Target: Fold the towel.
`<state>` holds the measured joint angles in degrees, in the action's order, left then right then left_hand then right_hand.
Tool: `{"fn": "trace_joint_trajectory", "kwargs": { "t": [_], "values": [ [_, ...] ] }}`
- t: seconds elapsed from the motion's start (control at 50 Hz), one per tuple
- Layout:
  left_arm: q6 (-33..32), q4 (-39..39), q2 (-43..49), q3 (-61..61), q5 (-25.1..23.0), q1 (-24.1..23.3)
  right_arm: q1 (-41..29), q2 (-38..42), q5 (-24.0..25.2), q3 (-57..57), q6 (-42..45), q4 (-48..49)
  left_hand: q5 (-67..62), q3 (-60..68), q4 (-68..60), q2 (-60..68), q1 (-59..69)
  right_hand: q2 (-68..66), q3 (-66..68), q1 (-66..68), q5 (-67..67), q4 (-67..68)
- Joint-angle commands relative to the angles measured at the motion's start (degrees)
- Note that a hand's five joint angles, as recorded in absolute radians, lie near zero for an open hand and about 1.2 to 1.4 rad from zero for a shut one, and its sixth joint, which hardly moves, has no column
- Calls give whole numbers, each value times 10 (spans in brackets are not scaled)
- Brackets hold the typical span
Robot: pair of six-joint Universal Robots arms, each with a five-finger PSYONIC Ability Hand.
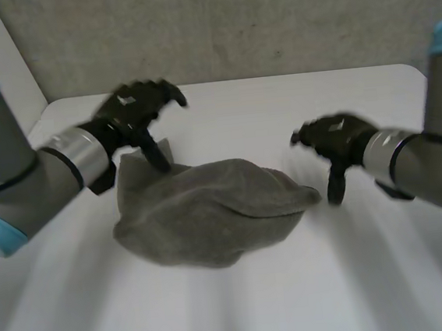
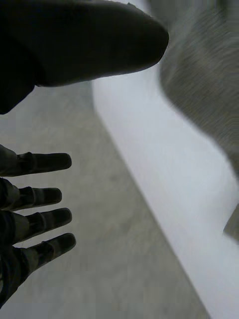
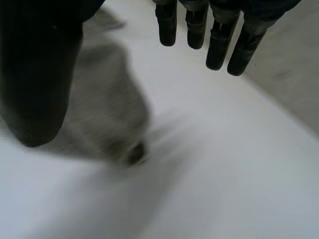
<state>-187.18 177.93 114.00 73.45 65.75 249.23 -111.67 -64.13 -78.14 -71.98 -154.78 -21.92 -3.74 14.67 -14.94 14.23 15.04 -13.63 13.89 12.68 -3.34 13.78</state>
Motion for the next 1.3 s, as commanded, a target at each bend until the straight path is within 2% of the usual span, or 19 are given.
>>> {"fn": "trace_joint_trajectory", "kwargs": {
  "t": [0.02, 0.14, 0.18, 0.2, 0.24, 0.26, 0.28, 0.3, 0.34, 0.42, 0.66, 0.82, 0.92, 0.98, 1.04, 1.1, 1.14, 1.2, 1.3],
  "values": [
    [-116, 0, 93, -4, 9, -13, -40, 80, 0, -19, -16, 42, 19, -28, 30, -23, -32, 36, -39, -27, 33, -38],
    [-125, 1, 141, -11, 51, -16, -62, 111, -10, -41, -80, 137, 7, -16, 19, -12, -20, -54, 51, 63, -57, 52],
    [-126, -2, 169, -19, 62, -22, -69, 120, -18, -55, -104, 185, -22, 12, -10, 17, 9, -216, 213, 225, -219, 214],
    [-126, -2, 169, -19, 62, -22, -69, 120, -18, -55, -105, 185, -22, 13, -10, 17, 9, -217, 214, 226, -220, 215],
    [-127, -8, 184, -23, 64, -30, -71, 117, -23, -62, -112, 210, -167, 158, -155, 163, 154, -425, 422, 434, -427, 423],
    [-127, -8, 184, -23, 64, -30, -71, 117, -23, -62, -112, 210, -168, 159, -156, 163, 155, -425, 423, 435, -428, 424],
    [-126, -13, 185, -25, 64, -31, -70, 111, -24, -62, -114, 216, -280, 271, -268, 275, 267, -522, 519, 532, -525, 521],
    [-126, -14, 185, -25, 64, -31, -69, 105, -23, -62, -115, 217, -281, 272, -269, 276, 268, -598, 595, 607, -601, 596],
    [-126, -18, 182, -30, 64, -33, -66, 97, -22, -59, -115, 217, -487, 478, -475, 482, 474, -663, 660, 673, -666, 662],
    [-122, -22, 167, -34, 63, -37, -62, 87, -16, -58, -111, 215, -662, 653, -650, 657, 649, -664, 661, 673, -667, 662],
    [-115, -17, 84, -38, 58, -43, -59, 62, 3, -19, -103, 198, -663, 653, -651, 658, 650, -664, 661, 673, -667, 662],
    [-72, 73, 84, -150, 63, -60, -59, 65, 2, 171, -102, 203, -663, 653, -651, 658, 650, -664, 661, 673, -667, 662],
    [40, 119, 57, -271, 64, -64, -62, 44, 0, 376, -112, 223, -663, 653, -651, 658, 650, -664, 661, 673, -667, 662],
    [74, 143, 43, -275, 64, -62, -60, 20, 10, 410, -114, 243, -663, 653, -651, 658, 650, -664, 661, 673, -667, 662],
    [129, 189, 20, -239, 62, -56, -61, 12, 27, 400, -114, 245, -663, 653, -651, 658, 650, -664, 661, 673, -667, 662],
    [161, 226, 5, -156, 59, -52, -68, 6, 92, 338, -112, 234, -663, 653, -651, 658, 650, -664, 661, 673, -667, 662],
    [166, 256, -11, -66, 56, -44, -61, -10, 151, 227, -96, 223, -663, 653, -651, 658, 650, -664, 661, 673, -667, 662],
    [166, 270, -13, -22, 52, -38, -60, -16, 161, 174, -75, 217, -663, 653, -651, 658, 650, -664, 661, 673, -667, 662],
    [165, 296, -10, 114, -11, -26, -61, -20, 129, 5, 74, 194, -651, 642, -639, 646, 638, -664, 661, 673, -667, 662]
  ]
}}
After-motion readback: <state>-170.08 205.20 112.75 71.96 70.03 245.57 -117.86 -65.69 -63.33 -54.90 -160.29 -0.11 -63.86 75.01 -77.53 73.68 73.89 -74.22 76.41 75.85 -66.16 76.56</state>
